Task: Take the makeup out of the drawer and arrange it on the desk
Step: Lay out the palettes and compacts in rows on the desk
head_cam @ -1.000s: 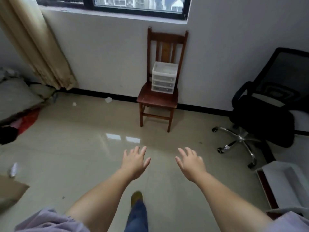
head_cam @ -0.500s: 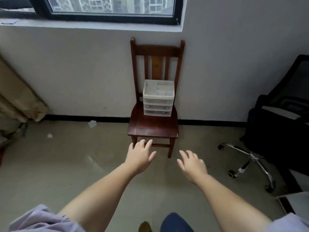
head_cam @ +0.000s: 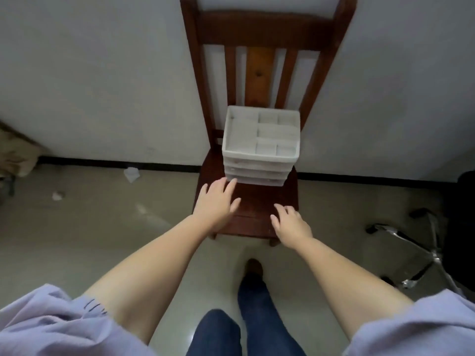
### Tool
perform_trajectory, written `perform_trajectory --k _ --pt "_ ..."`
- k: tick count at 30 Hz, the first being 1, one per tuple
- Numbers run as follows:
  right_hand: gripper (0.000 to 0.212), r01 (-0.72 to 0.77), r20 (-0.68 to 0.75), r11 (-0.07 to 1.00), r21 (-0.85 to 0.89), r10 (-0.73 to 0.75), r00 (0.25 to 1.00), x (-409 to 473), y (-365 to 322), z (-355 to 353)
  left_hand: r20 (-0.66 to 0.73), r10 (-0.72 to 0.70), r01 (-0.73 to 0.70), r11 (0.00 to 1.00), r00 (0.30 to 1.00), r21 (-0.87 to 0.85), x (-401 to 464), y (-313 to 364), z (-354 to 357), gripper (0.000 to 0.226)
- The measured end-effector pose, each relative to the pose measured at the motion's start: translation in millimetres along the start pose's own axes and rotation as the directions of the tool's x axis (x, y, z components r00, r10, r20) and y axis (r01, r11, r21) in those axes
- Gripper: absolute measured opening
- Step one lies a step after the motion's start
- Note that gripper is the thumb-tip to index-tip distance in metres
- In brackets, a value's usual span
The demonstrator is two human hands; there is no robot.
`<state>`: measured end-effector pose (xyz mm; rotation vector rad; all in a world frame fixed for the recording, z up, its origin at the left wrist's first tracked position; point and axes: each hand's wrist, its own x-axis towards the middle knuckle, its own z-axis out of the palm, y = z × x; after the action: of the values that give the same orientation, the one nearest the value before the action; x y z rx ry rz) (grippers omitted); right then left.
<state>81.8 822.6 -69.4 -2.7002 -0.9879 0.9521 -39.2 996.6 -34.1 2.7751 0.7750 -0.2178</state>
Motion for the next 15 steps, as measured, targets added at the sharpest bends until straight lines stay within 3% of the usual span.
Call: perform_trajectory --k 4,7,8,9,12,13,15 --pt "0.046 -0.047 0.034 0.977 0.208 0.041 0.999 88 -6 14 -0.055 0.114 -0.111 0.993 0.992 0.049 81 -11 17 0.063" --pt "0.04 -0.214 0.113 0.837 0.503 0.182 0.977 149 -11 41 -0.091 0.183 -0.172 0.977 0.979 0.123 125 -23 43 0.07" --pt "0.038 -0.284 0.157 0.717 0.637 0.24 0.958 166 -14 51 -0.114 0.208 -0.191 0.971 0.971 0.147 134 -26 54 0.073" --pt "0.038 -0.343 0.215 0.53 0.775 0.29 0.933 181 -17 61 -0.159 0.235 -0.208 0.964 0.959 0.168 139 -30 64 0.075" --pt "0.039 -0.338 0.37 -0.151 0.929 0.336 0.866 216 -28 78 -0.323 0.297 -0.243 0.95 0.898 0.198 144 -37 84 0.077" --pt "0.038 -0.289 0.387 -0.302 0.908 0.343 0.856 224 -30 79 -0.36 0.314 -0.255 0.946 0.878 0.202 145 -38 87 0.076" --pt "0.043 -0.212 0.418 -0.495 0.843 0.354 0.837 237 -34 77 -0.401 0.334 -0.269 0.94 0.853 0.21 147 -40 89 0.075"
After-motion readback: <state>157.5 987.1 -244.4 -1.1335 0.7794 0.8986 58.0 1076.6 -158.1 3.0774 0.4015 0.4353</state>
